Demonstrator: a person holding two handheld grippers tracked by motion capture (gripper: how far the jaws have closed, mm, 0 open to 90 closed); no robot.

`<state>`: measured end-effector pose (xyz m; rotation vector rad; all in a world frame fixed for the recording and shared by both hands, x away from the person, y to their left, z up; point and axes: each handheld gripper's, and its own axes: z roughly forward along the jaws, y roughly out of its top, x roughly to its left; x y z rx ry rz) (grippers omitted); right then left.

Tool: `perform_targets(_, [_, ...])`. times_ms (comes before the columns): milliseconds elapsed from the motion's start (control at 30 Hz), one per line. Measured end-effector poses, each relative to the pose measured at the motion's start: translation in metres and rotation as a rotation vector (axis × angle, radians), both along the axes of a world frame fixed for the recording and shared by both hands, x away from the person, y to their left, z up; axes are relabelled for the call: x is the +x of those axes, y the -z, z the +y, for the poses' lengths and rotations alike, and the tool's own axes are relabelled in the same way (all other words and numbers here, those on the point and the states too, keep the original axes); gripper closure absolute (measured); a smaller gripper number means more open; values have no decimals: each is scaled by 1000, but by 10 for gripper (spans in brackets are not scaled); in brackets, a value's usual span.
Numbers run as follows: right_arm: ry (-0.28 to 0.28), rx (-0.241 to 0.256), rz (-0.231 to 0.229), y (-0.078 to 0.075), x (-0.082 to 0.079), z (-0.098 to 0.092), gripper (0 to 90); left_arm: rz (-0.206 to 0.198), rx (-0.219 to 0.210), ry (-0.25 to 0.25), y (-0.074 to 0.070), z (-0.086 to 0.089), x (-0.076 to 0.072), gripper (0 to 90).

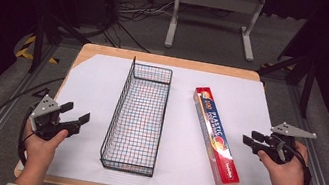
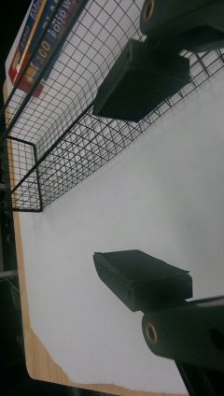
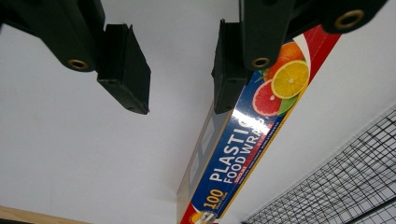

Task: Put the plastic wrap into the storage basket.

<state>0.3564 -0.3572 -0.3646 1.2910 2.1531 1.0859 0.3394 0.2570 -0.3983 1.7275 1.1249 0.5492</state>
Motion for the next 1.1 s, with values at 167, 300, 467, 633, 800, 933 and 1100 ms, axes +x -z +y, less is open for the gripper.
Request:
perform_targets(167, [-7,-6,21,-4,0,3,561,-3,7,-12,-1,0,-2,253])
perform_targets(300, [-17,-42,39,-9,-3,7,627,-8,34,-7,-3,-2,-3,250])
perform_targets(467, [-47,-76,112,-13,-9,13,784,-17,60,-4,-7,-4,-5,247])
perform_targets(633, [-87,-119,172,-10,-12,20,890,-25,72,-8,-8,-6,-6,247])
perform_targets(800, [-114,-157,212,-5,-12,27,900,-33,111,-9,-9,-9,-7,245])
perform_targets(933, [-136,-188,274,2,-12,34,900,-36,119,-7,-9,-10,-7,245])
perform_targets(1100, [-157,-239,357,14,-11,41,900,-37,111,-10,-10,-9,-7,245])
